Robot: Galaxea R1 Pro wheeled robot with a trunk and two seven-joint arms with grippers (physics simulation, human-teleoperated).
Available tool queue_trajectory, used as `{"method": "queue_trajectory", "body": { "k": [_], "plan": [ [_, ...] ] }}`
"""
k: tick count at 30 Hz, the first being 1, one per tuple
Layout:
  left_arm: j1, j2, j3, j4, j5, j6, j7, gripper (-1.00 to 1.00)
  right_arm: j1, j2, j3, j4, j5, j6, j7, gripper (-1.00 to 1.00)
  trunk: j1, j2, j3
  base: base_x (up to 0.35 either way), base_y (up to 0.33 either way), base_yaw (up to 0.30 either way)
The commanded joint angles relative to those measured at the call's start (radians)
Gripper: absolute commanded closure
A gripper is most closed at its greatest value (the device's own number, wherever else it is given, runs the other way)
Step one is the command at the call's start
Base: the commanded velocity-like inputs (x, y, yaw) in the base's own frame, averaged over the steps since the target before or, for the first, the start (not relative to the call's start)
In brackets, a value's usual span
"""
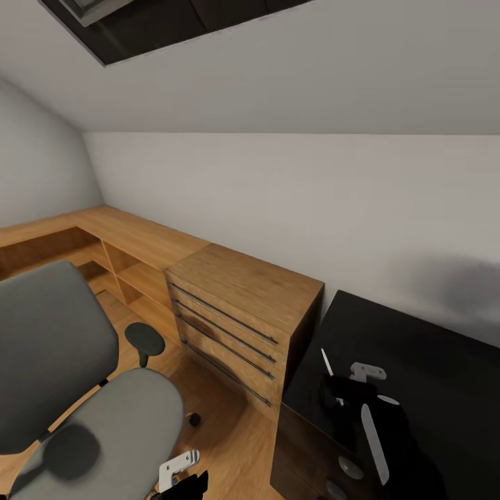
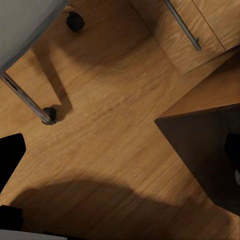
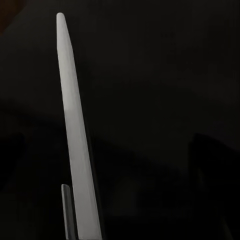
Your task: In the bedroom, organize the workspace by keeping the computer under the desk, ensuring the monitor is on the desk, placing the keyboard on the desk next to the monitor, placing the mouse on the desk next to the keyboard, moving the folder from the swivel chair onto the desk next to the mouse, stacking the notebook on top of the folder with the pen on top of the notebook, and positioning the swivel chair next to the desk.
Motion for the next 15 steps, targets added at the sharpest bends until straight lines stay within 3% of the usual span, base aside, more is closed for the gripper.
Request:
{"method": "queue_trajectory", "body": {
  "k": [1,15],
  "plan": [
    [0.000,0.000,-0.001,-0.002,0.011,0.003,0.009,-1.00,0.000,0.001,-0.004,0.031,0.003,0.007,0.002,-1.00,0.000,0.000,-0.001,0.000,0.000,0.000],
    [0.000,0.000,-0.001,-0.002,0.011,0.003,0.009,-1.00,0.000,0.001,0.004,0.031,0.012,0.009,-0.007,-1.00,0.000,0.000,-0.001,0.000,0.000,0.000]
  ]
}}
